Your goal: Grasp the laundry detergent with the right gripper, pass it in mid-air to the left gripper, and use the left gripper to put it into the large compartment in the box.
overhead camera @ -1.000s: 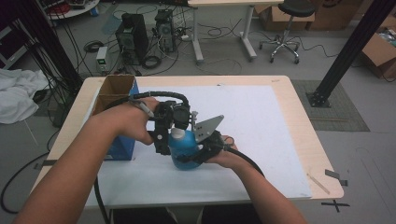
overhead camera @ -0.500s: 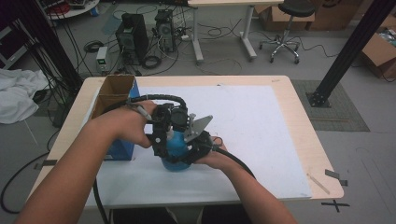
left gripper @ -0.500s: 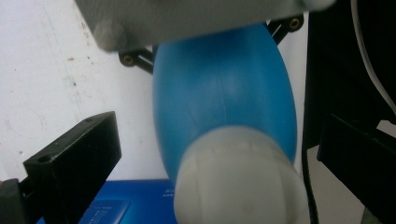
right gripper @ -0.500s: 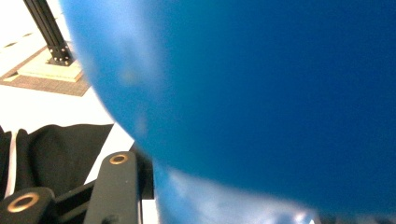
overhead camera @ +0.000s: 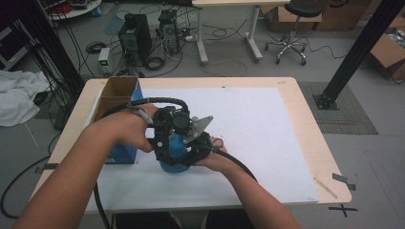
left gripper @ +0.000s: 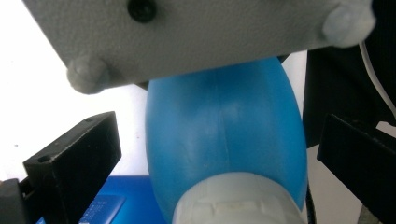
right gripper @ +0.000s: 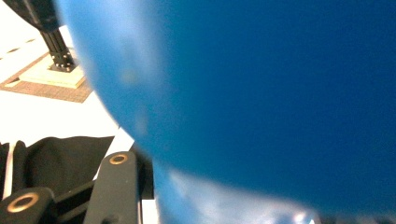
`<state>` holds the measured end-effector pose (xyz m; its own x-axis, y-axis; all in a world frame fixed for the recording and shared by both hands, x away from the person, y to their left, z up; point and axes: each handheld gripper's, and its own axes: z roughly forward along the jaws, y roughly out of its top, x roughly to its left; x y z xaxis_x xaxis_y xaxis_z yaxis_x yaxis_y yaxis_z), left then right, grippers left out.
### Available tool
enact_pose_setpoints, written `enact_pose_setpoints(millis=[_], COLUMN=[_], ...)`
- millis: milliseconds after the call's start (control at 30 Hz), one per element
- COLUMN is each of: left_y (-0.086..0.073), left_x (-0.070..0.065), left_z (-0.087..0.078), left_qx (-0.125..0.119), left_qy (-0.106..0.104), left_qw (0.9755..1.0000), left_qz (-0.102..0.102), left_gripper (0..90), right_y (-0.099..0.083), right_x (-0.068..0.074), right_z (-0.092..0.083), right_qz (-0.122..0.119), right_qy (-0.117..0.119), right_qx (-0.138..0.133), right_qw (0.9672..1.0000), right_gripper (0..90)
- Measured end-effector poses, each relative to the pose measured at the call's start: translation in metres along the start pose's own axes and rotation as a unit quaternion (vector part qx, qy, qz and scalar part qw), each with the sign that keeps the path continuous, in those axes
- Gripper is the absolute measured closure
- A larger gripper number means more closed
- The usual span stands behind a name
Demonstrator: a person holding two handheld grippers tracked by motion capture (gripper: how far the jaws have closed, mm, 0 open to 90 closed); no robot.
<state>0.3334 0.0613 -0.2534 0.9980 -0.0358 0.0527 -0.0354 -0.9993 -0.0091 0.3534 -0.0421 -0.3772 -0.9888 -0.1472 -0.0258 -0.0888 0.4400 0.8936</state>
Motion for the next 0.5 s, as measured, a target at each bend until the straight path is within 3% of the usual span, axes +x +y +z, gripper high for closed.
enact_pose_setpoints(millis=[500], left_y=[0.0018], left_x=[-0.0002], left_z=[0.0023], left_qx=[0.009], left_qy=[0.008], left_qw=[0.9999], left_qz=[-0.012], left_gripper=[3.6], right_y=[0.0021], right_x=[0.0003], right_z=[-0.0009], right_qz=[-0.002], right_qy=[-0.002], right_qx=[-0.006], right_qw=[1.0000], right_gripper=[46.4])
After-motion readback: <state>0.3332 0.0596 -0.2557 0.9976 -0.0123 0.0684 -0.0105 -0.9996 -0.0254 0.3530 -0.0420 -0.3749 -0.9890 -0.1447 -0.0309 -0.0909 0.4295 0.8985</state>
